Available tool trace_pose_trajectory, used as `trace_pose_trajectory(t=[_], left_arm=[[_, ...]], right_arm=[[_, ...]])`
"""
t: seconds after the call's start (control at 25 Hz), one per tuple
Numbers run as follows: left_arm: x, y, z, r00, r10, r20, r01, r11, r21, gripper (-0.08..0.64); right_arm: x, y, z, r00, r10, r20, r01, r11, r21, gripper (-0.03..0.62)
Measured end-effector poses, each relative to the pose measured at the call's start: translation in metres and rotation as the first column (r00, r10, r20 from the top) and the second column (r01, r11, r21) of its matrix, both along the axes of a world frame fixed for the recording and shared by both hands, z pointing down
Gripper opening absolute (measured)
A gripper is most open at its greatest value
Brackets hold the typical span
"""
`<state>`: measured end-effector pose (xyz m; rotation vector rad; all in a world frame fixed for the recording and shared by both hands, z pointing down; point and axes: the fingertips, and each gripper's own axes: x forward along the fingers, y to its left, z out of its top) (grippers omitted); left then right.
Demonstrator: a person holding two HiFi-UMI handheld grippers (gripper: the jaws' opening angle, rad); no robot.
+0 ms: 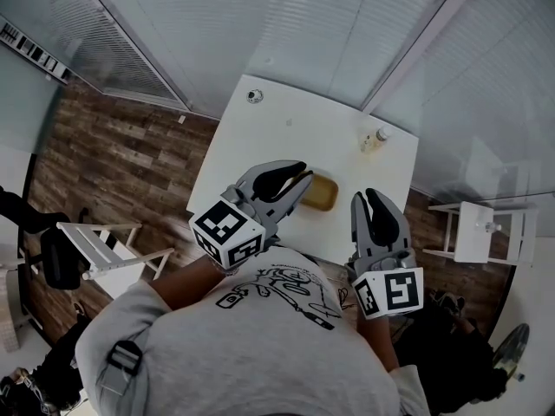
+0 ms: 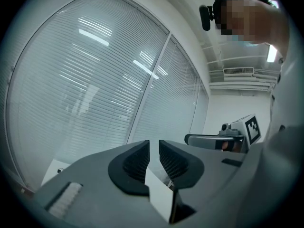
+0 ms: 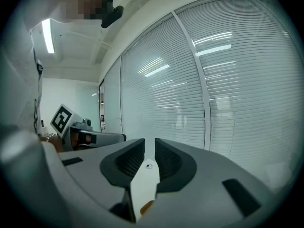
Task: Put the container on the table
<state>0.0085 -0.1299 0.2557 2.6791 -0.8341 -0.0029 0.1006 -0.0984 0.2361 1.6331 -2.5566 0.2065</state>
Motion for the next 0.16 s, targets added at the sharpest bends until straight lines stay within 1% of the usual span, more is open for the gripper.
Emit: trace_pose_trajectory(t=[0.16], left_arm=[[-0.0002, 0.0011, -0.001, 1.0, 0.005, 0.001, -0.005, 1.0, 0.004, 0.06]], right_arm=[[-0.001, 0.0004, -0.0006, 1.0, 0.002, 0.001, -0.002, 1.0, 0.001, 0.058]])
